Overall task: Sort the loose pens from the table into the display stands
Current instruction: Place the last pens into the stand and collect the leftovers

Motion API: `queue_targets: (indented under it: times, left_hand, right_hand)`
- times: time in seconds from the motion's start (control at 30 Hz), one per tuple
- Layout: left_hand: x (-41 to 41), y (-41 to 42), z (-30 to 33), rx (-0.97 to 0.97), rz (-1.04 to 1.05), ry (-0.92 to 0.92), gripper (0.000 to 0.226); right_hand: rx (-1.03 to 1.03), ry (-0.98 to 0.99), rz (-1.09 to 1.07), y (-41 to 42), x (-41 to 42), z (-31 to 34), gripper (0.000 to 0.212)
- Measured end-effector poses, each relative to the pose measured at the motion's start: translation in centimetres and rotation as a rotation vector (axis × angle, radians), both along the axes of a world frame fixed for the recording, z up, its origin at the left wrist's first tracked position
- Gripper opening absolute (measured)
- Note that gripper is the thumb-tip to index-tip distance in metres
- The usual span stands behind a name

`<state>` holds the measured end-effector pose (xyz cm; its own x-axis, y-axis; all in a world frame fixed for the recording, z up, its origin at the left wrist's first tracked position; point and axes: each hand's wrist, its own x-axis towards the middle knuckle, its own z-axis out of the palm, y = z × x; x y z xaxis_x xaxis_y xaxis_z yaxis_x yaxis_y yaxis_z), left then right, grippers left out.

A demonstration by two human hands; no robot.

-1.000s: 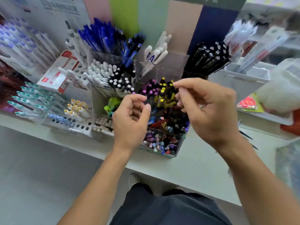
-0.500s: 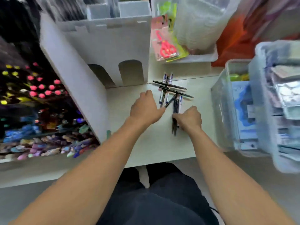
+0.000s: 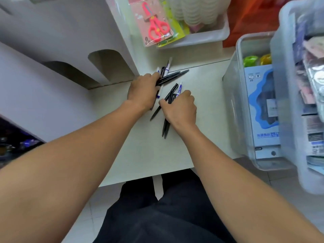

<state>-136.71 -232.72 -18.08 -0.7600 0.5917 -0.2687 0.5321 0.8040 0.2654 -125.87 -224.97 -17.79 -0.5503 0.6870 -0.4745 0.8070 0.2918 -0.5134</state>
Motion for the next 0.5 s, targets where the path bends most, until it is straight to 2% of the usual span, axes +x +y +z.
queue_targets:
  times: [0.13, 0.23, 0.3, 0.37, 0.43, 0.5]
  left_hand:
    - [0.7, -2.1, 0.0, 0.155, 0.256, -0.181, 0.005]
    - [0.9, -2.8, 0.1, 0.148, 0.373, -0.263, 0.009]
    - [0.9, -2.5, 0.6, 0.126, 0.434, -0.303, 0.024]
    - [1.0, -1.5, 1.0, 0.073, 0.468, -0.299, 0.049]
    - [1.2, -0.1, 1.1, -0.025, 0.438, -0.242, 0.083]
    - [1.5, 1.4, 1.1, -0.116, 0.391, -0.162, 0.100]
  right_hand:
    - [-0.074, 0.059, 0.000, 1.1, 0.0, -0.6, 0.042]
    - [-0.275, 0.170, -0.140, 1.8, 0.0, -0.9, 0.029]
    - [-0.523, 0.254, -0.265, 2.1, 0.0, -0.7, 0.024]
    - [-0.677, 0.293, -0.342, 2.6, 0.4, 0.1, 0.022]
    - [-0.676, 0.316, -0.383, 3.6, 1.1, 0.6, 0.021]
    - [-0.618, 0.323, -0.408, 4.8, 2.2, 0.6, 0.020]
